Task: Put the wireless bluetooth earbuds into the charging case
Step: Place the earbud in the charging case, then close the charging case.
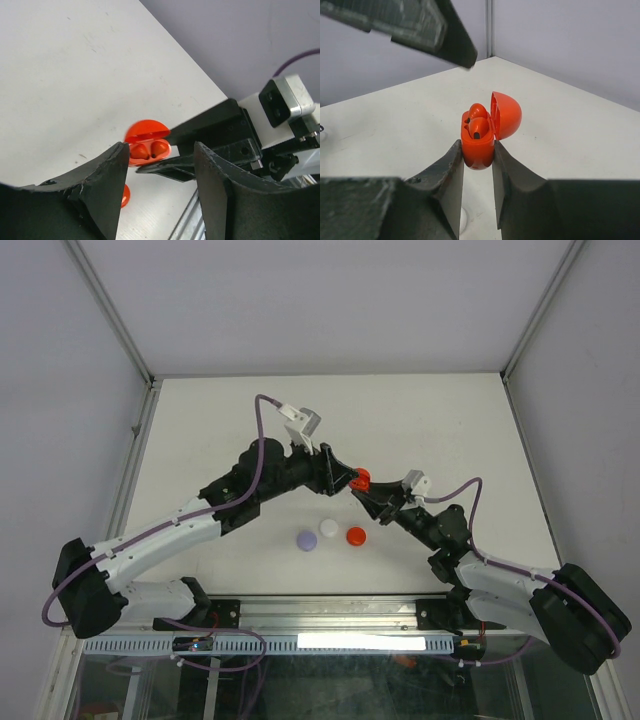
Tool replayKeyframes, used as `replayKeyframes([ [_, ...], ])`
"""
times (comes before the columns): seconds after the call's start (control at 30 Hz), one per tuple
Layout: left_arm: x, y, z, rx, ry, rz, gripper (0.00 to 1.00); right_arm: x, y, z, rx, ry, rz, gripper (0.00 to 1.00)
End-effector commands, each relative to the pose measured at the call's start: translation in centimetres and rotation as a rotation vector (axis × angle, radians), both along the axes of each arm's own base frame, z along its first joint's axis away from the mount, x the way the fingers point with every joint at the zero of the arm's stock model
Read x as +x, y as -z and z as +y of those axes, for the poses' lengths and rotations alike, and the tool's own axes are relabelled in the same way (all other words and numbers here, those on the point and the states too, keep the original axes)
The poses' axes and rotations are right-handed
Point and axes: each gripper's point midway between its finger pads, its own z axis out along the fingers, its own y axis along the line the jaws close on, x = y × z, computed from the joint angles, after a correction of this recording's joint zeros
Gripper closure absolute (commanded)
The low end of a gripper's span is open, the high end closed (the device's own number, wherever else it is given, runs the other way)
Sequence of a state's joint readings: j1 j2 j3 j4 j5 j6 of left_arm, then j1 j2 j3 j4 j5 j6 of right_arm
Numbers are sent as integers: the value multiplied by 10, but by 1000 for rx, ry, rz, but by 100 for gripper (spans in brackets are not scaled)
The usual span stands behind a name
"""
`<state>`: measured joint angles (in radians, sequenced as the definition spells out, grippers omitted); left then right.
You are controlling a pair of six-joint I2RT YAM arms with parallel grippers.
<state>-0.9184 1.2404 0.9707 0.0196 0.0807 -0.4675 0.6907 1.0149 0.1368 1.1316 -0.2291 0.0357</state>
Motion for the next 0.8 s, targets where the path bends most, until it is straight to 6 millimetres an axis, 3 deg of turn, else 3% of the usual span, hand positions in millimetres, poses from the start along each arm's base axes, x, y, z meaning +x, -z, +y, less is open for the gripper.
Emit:
replayKeyframes([
  [0.0, 11, -28, 30, -71, -50, -43, 44, -7, -35, 7, 66, -58, -79, 100],
  [0.2, 10, -22, 34, -96, 35, 13, 41, -18, -43, 18, 61, -149, -92, 100],
  [0.77, -18, -8, 6, -167, 300, 119, 43, -32, -48, 28, 72, -252, -89, 100],
])
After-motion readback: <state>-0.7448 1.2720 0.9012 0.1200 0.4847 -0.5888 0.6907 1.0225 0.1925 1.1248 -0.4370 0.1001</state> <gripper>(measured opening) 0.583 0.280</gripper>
